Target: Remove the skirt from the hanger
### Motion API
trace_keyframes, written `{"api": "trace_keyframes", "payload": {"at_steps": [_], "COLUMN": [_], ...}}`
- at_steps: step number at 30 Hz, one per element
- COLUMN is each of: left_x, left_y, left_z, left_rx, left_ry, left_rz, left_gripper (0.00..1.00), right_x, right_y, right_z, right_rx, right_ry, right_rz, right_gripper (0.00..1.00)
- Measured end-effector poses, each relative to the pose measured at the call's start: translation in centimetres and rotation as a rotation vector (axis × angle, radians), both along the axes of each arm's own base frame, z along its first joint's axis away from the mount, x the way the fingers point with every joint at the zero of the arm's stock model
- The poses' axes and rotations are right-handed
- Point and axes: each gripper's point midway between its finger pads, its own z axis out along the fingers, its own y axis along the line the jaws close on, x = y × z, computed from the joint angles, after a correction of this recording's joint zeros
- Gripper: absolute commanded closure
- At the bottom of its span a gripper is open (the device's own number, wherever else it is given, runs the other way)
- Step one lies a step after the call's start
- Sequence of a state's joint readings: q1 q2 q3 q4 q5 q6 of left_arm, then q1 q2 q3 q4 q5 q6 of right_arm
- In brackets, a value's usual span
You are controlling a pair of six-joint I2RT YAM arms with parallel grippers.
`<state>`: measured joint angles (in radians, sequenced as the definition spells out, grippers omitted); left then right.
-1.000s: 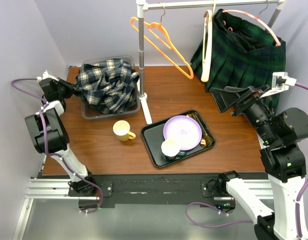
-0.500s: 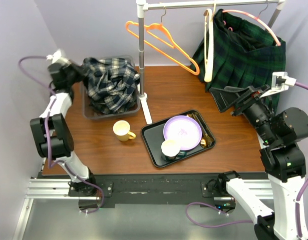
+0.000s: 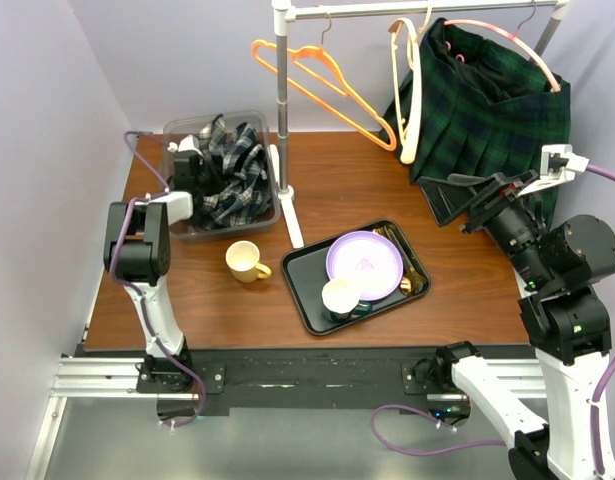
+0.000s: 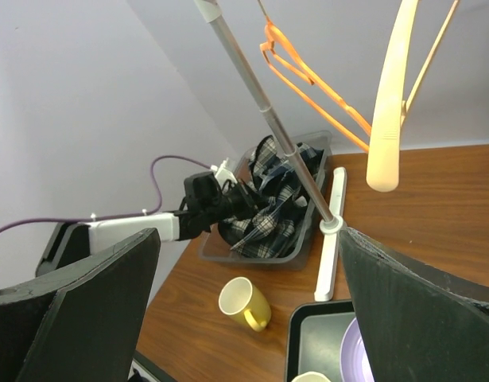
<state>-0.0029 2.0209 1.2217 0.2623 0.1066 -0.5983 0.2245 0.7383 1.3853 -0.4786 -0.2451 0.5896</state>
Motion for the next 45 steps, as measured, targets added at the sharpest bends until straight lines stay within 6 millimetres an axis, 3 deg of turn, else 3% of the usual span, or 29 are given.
{"api": "trace_keyframes", "payload": {"at_steps": [1, 3, 4, 5, 7, 10, 18, 21, 23, 29, 30, 33, 35, 38, 39, 45], "left_x": [-0.1, -0.3, -0.4, -0.4, -0.4, -0.1, -0.2, -0.7, -0.8, 0.4, 0.8, 1.8, 1.8, -0.2, -0.3, -0.4], "left_y": [0.3, 0.9, 1.2, 1.4, 1.7, 2.2, 2.0, 1.5, 1.0, -3.0, -4.0, -6.1, -6.6, -6.3, -6.4, -6.0], "left_z": [0.7, 1.5, 1.8, 2.1, 3.3, 6.4, 18.6, 20.7, 21.0, 18.8, 17.8, 12.4, 7.5, -0.4, -0.7, 4.1], "left_rx": [0.017, 0.049, 0.059, 0.069, 0.094, 0.121, 0.132, 0.132, 0.128, 0.079, 0.067, 0.03, 0.014, -0.014, -0.03, -0.022], "left_ry": [-0.002, 0.011, 0.017, 0.032, 0.047, 0.038, -0.146, -0.189, -0.202, -0.215, -0.216, -0.152, -0.068, 0.068, 0.056, 0.029], "left_rz": [0.018, 0.045, 0.052, 0.06, 0.061, 0.061, 0.021, -0.012, -0.045, -0.195, -0.224, -0.262, -0.255, -0.22, -0.219, -0.198], "left_gripper": [0.83, 0.73, 0.59, 0.51, 0.39, 0.29, 0.23, 0.25, 0.27, 0.39, 0.47, 0.58, 0.58, 0.52, 0.49, 0.28], "right_x": [0.0, 0.0, 0.0, 0.0, 0.0, 0.0, -0.3, -0.5, -0.6, -0.7, -0.7, -0.7, -0.6, -0.3, -0.1, 1.6], "right_y": [0.0, 0.0, 0.0, 0.0, 0.0, 0.0, -0.1, -0.1, -0.1, -0.1, -0.1, -0.1, -0.2, -0.4, -0.5, -1.4], "right_z": [0.0, 0.0, 0.0, 0.0, 0.0, 0.0, 0.0, 0.1, 0.1, 0.2, 0.2, 0.2, 0.1, -0.1, -0.3, -1.3], "right_rx": [0.0, 0.0, 0.0, 0.0, 0.001, 0.001, 0.001, 0.002, 0.003, 0.007, 0.007, 0.007, 0.006, 0.0, -0.004, -0.044], "right_ry": [0.001, 0.002, 0.002, 0.002, 0.002, 0.002, -0.001, -0.005, -0.008, -0.009, -0.009, -0.008, -0.006, 0.008, 0.017, 0.071], "right_rz": [0.0, 0.0, 0.0, 0.0, 0.001, 0.001, 0.0, 0.0, 0.0, 0.001, 0.002, 0.0, -0.001, -0.02, -0.027, -0.099], "right_gripper": [0.01, 0.01, 0.01, 0.01, 0.01, 0.01, 0.01, 0.01, 0.01, 0.01, 0.01, 0.01, 0.01, 0.01, 0.01, 0.01]}}
